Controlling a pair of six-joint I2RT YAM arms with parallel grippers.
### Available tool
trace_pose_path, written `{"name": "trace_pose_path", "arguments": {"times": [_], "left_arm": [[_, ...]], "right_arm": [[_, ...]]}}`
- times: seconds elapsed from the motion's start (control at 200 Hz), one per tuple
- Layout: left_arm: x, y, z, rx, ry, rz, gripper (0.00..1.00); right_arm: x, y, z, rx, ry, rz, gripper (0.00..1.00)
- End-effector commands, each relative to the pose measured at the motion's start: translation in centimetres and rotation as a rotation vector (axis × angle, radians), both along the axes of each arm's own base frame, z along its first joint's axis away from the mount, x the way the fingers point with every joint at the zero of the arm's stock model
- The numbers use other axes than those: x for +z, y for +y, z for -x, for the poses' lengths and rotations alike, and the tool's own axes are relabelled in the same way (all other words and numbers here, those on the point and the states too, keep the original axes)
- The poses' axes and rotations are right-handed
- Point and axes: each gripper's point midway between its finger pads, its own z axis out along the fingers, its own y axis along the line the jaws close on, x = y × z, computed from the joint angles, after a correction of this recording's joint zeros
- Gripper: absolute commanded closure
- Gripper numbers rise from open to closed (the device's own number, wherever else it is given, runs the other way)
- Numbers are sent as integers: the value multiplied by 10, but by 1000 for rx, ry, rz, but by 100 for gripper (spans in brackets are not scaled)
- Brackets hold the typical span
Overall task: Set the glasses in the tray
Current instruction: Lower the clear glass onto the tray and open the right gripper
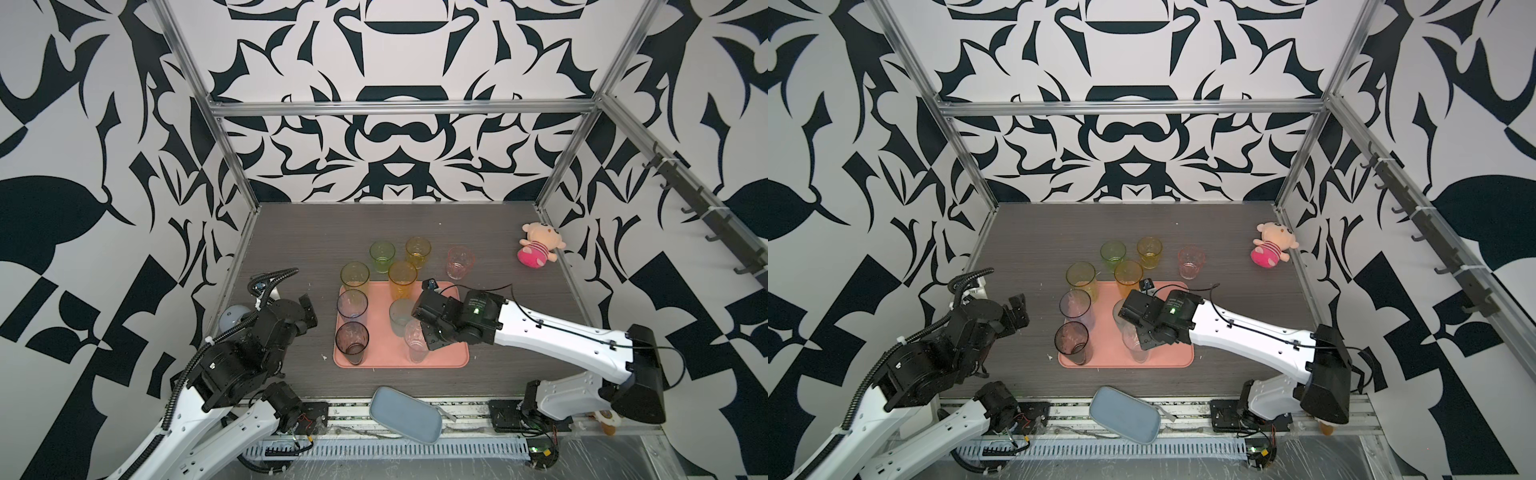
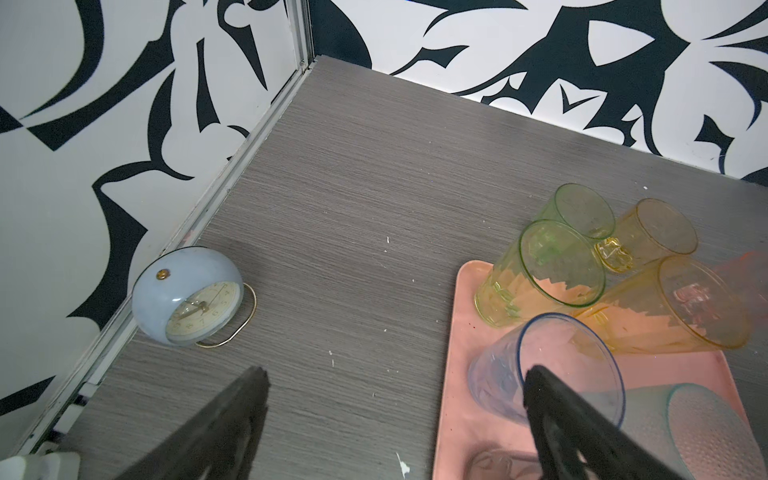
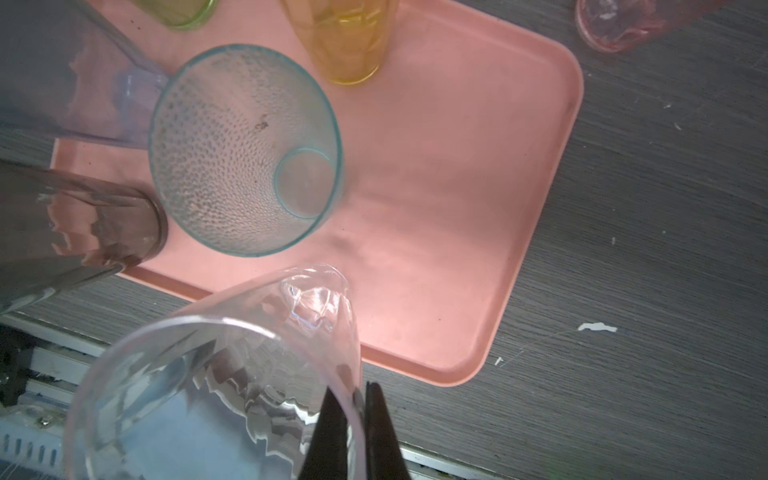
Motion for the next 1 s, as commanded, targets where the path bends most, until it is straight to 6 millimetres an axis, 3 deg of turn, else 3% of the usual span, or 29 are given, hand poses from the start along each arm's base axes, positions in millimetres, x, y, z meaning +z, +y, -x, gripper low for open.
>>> {"name": "trace_pose_path", "arguments": {"times": [0.0,0.18,0.7,0.995], "left_arm": [[-7,1,1,4,10,-3,1],[-7,1,1,3,11,-5,1],[-7,1,1,2,10,-3,1],[-7,0,1,1,10,-2,1]], "right_arm": [[7,19,-4,-13,-30,-71,100],[3,30,-2,-1,-26,-78,100],[-7,34,-2,-10,-11,-67,100],[-7,32,-1,-17,-11,-68,83]]}}
